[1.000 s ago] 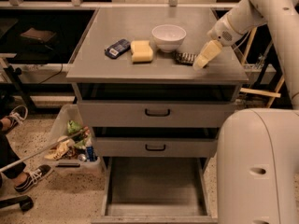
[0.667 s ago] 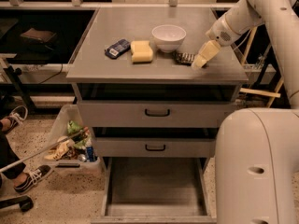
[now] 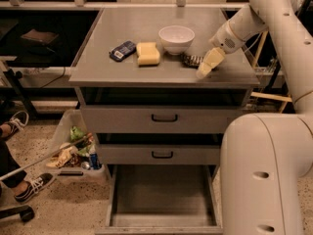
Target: Place rxbar chocolate into bottom drawer
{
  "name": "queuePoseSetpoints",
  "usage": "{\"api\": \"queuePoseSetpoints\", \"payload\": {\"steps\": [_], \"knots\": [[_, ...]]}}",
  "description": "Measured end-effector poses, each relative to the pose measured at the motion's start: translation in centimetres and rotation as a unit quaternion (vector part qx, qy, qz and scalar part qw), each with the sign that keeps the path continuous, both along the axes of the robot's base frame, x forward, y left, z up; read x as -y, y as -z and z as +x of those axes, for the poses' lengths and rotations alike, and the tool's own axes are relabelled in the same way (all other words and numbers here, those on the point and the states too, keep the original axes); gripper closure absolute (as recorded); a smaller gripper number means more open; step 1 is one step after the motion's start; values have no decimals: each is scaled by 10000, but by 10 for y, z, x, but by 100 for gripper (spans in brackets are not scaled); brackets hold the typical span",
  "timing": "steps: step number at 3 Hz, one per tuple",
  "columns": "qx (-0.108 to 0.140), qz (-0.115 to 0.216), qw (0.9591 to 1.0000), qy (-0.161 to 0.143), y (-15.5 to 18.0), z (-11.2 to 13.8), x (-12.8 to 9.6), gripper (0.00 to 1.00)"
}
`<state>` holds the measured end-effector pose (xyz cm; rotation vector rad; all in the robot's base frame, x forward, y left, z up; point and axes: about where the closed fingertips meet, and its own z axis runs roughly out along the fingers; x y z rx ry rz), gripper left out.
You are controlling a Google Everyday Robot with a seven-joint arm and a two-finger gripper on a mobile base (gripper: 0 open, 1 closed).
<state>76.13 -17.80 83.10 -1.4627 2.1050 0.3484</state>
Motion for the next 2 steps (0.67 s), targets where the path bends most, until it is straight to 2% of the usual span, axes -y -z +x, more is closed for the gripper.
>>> {"api": "queuePoseSetpoints", "payload": {"steps": [1,2], "knots": [[0,0,10000,0,0,0,0,19],[0,0,10000,0,0,0,0,42]]}}
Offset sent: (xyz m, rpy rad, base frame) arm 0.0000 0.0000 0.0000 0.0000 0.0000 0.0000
